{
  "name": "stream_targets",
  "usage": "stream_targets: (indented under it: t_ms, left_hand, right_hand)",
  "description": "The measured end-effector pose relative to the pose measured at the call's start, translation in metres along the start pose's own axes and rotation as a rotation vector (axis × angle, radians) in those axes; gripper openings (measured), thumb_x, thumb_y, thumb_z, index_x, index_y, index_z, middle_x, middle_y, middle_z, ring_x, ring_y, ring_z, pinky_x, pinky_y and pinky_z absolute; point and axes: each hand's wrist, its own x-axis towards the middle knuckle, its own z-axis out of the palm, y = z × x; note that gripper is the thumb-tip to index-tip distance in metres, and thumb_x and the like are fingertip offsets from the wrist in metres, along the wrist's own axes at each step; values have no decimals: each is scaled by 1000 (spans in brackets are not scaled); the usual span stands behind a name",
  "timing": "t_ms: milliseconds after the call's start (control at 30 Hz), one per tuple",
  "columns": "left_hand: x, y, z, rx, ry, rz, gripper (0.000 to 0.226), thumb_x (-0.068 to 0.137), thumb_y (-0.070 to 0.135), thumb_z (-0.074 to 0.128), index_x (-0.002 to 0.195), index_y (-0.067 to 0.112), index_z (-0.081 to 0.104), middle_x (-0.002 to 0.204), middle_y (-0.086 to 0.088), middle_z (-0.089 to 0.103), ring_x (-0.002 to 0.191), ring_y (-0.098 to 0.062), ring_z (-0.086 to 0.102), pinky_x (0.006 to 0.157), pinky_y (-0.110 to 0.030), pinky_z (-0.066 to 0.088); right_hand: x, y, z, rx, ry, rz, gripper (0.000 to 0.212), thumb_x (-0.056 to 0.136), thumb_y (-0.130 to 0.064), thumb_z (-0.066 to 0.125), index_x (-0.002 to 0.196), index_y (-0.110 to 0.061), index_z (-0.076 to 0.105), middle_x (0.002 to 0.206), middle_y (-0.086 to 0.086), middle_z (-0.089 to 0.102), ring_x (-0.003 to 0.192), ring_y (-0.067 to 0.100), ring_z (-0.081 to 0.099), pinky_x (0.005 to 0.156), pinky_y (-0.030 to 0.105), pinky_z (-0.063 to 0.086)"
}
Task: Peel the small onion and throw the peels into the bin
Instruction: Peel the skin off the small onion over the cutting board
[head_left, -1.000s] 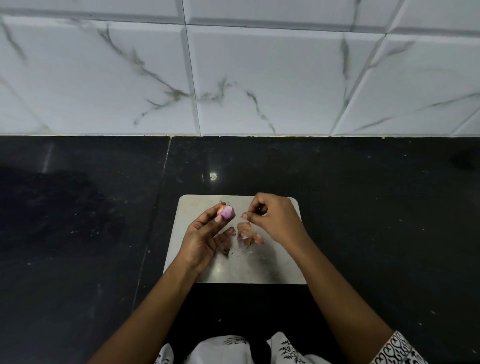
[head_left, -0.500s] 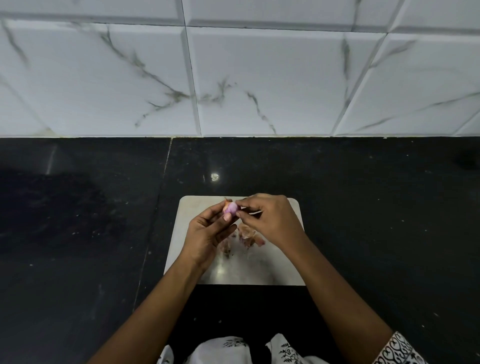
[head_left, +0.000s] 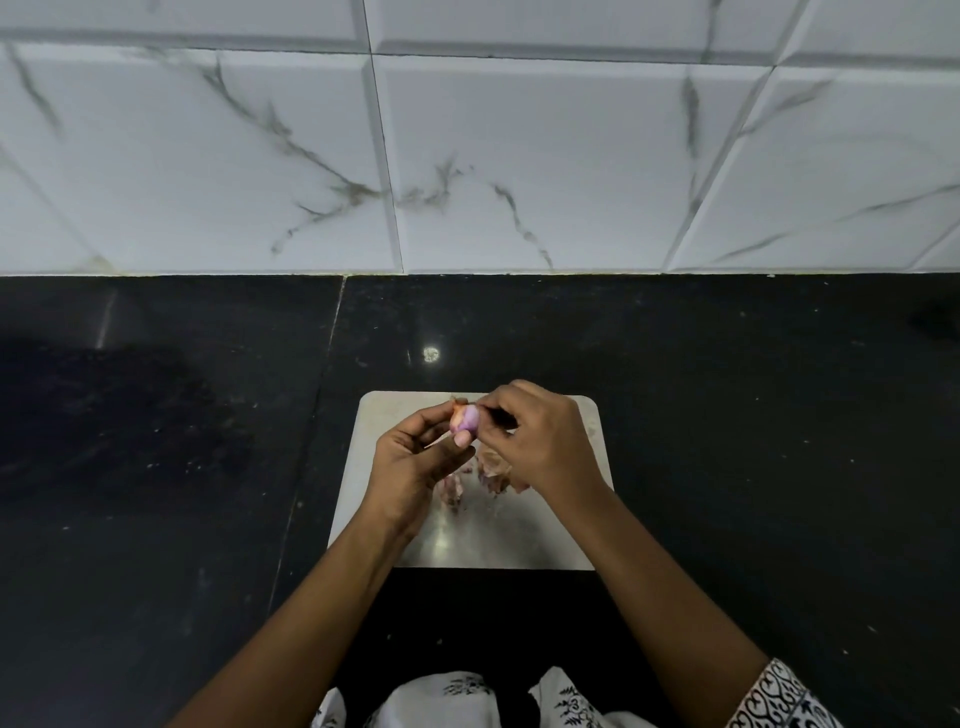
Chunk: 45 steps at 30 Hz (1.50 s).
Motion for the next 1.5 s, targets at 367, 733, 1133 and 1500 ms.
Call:
stream_targets:
  t_ms: [367,733,1133,1500]
  left_hand:
    - [0,1,5,-26,21,3,35,69,10,65,104,15,66,97,-1,75,96,-17,69,74,-26,57]
    - [-1,6,6,71,19,76,33,67,10,68,99,19,68,98,2,75,97,-16,69,81,-28,56]
    - [-1,7,19,126,12,99,35,76,0,64,107,17,65,99,3,75,100,-16,69,85,-30,56]
    - [0,15,11,249,-39,110,39,81,-8,61,110,17,64,107,3,72,104,-12,66,84,-23,54]
  right_hand:
    - [9,3,-25,249,-205,229,23,81,-19,70,104,-18,71,91,-4,72,79,-2,64,71,10,51]
    - [17,-3,-24,12,-268,183,26,85,-19,65,110,-14,68,99,5,72,80,6,59,68,9,42]
    - [27,14,-34,321,-279,387,14,86,-14,63,97,-17,71,90,-1,71,82,11,68,74,31,59]
    - [32,7,-38,190,-403,386,18,80,-22,71,97,-15,73,86,2,73,76,13,67,74,33,58]
